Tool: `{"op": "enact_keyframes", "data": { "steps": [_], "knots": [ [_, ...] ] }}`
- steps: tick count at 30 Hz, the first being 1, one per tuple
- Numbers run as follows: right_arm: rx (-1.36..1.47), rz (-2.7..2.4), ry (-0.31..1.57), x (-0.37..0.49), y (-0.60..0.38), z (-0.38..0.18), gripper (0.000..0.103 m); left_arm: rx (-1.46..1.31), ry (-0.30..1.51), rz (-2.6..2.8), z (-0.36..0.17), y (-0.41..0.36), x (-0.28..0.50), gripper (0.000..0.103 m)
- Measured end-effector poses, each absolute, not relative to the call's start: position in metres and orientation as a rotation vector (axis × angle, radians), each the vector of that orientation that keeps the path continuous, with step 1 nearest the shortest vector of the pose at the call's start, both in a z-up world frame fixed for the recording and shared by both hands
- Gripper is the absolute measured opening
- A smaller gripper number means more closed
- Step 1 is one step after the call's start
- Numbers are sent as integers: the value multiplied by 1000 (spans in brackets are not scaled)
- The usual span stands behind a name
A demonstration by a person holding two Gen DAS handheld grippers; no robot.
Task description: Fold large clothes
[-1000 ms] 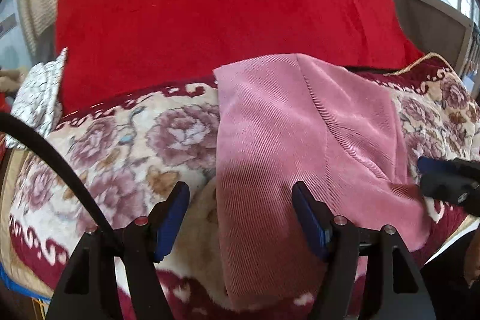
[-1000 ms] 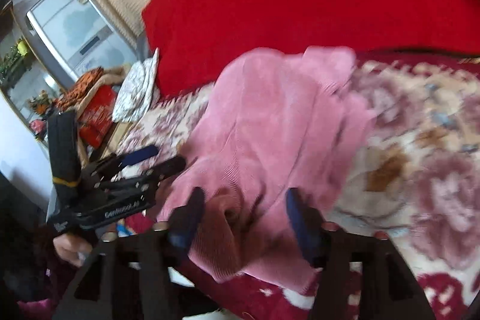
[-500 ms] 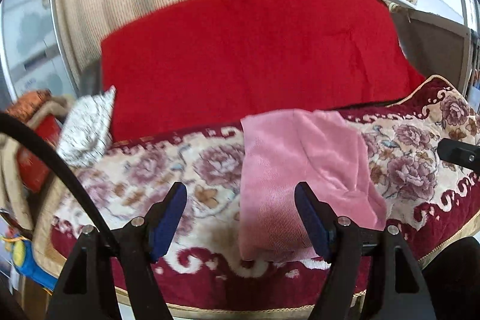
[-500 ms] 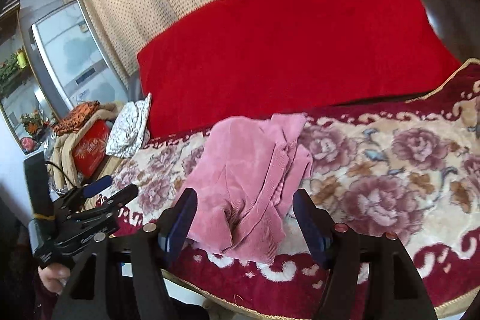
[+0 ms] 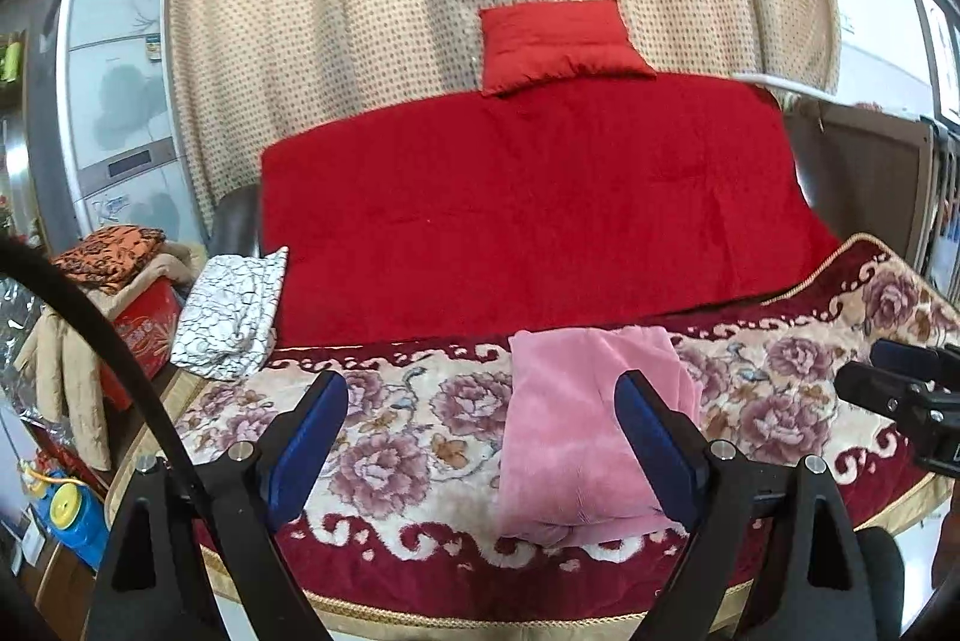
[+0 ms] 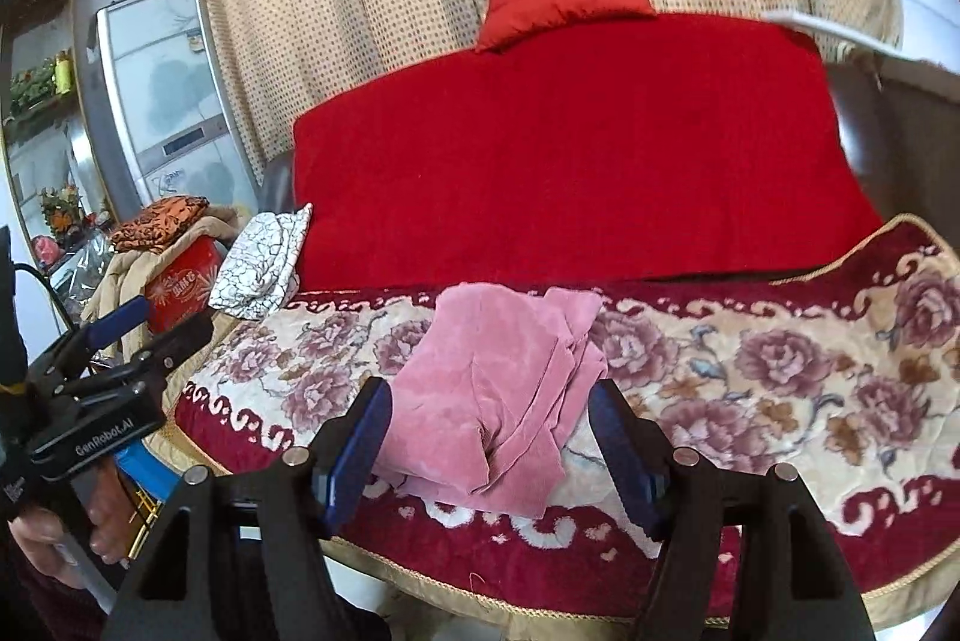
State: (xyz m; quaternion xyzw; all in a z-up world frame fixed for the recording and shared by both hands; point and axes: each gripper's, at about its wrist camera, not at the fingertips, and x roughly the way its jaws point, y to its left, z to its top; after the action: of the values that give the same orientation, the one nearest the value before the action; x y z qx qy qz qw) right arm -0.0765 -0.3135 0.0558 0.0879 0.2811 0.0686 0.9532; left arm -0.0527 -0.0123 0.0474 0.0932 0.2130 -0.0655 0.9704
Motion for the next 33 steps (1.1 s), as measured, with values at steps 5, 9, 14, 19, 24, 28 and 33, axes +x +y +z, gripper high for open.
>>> {"op": "enact_keyframes", "data": {
  "steps": [5,9,14,19,24,28,33],
  "knots": [
    [168,133,536,-99,-308,75,74,176,352,-56,64,-7,-78,101],
    [150,132,518,-112,-300,84,74,175,322,-43,73,-3,-95,101],
    [165,125,532,-121,-292,84,74,170,316,-18,78,0,-107,101],
    [163,115,542,-128,-286,81,74,180,319,8,77,0,-115,101],
    [179,105,525,-136,-284,84,75,189,324,13,76,-2,-120,101],
    [166,88,506,-142,-281,88,75,188,313,17,79,-3,-126,101],
    [159,64,492,-146,-280,92,75,186,303,14,83,-4,-131,101]
  ]
}}
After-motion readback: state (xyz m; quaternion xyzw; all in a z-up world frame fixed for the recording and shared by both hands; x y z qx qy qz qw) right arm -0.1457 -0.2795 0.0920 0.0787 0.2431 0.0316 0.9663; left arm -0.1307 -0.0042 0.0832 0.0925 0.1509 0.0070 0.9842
